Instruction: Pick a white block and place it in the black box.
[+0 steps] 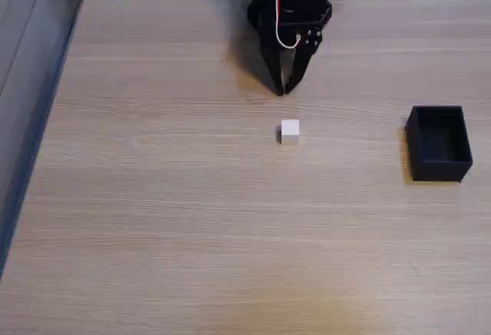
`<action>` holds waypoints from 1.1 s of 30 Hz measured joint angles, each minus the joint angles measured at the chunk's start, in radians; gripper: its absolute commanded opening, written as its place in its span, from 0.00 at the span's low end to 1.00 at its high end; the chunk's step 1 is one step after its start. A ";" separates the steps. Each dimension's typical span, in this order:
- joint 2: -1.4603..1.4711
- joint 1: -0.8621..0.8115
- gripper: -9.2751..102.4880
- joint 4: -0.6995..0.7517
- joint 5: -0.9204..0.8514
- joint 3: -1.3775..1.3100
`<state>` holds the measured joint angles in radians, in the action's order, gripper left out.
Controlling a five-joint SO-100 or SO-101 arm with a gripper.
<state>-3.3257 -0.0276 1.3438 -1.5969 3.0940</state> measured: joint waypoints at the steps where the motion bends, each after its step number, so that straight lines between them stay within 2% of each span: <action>1: 0.000 0.000 0.08 0.000 0.000 0.000; 17: 0.114 0.020 0.08 -0.025 -0.038 -0.061; 33: 0.755 0.067 0.08 -0.118 -0.011 -0.500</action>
<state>-2.5710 0.0399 1.2257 -1.6076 2.5940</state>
